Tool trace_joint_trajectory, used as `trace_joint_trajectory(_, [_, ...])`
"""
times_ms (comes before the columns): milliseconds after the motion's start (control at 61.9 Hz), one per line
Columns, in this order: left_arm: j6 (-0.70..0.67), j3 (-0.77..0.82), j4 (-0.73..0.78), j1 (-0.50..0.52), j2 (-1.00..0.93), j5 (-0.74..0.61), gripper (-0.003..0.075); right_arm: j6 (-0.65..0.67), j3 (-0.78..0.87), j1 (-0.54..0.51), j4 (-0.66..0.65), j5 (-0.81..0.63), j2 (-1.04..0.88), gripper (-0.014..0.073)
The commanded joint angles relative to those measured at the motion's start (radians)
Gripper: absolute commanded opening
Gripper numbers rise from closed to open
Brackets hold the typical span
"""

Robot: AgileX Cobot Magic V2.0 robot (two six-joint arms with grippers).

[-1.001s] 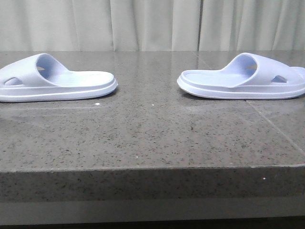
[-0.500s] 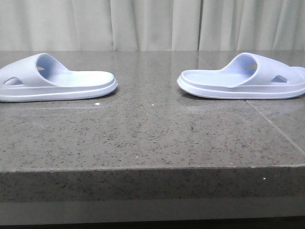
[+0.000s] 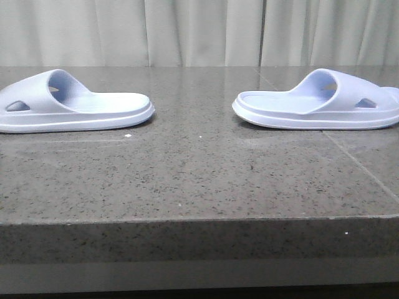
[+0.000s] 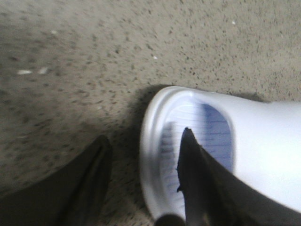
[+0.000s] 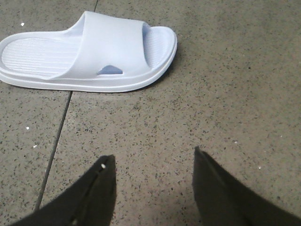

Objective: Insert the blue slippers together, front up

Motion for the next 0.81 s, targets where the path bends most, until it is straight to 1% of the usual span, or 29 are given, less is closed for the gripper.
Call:
trace_joint_trajectory(0, [0.003,-0.032,-0.049,-0.029,-0.026,0.008,0.0325,-0.005,-0.034,-0.007,0.001,-0.075,0.008,0.0405])
trace_joint_trajectory(97, [0.003,-0.032,-0.047,-0.049,-0.019,0.024,0.0295,-0.005,-0.034,-0.007,0.001,-0.075,0.008,0.0405])
trace_joint_trajectory(161, [0.003,-0.032,-0.045,-0.059,-0.016,0.031,0.0242,-0.005,-0.034,-0.007,0.001,-0.075,0.008,0.0405])
trace_joint_trajectory(307, [0.005,-0.032,-0.046,-0.059,-0.016,0.033,0.0067,-0.005,-0.034,-0.007,0.001,-0.081,0.008,0.0405])
trace_joint_trajectory(387, [0.014,-0.032,-0.046,-0.059,-0.016,0.033,-0.0017,-0.005,-0.034,-0.007,0.003,-0.083,0.008,0.0405])
trace_joint_trajectory(581, [0.025,-0.032,-0.086,-0.059,-0.026,0.038,-0.002,-0.005,-0.03,-0.007,0.04,-0.083,0.008,0.0405])
trace_joint_trajectory(743, [0.034,-0.017,-0.093,-0.059,-0.105,0.048,-0.002,-0.005,-0.035,-0.007,0.064,-0.098,0.009,0.0405])
trace_joint_trajectory(791, [0.069,0.001,-0.121,-0.059,-0.146,0.052,-0.002,-0.005,-0.036,-0.007,0.065,-0.097,0.015,0.0405])
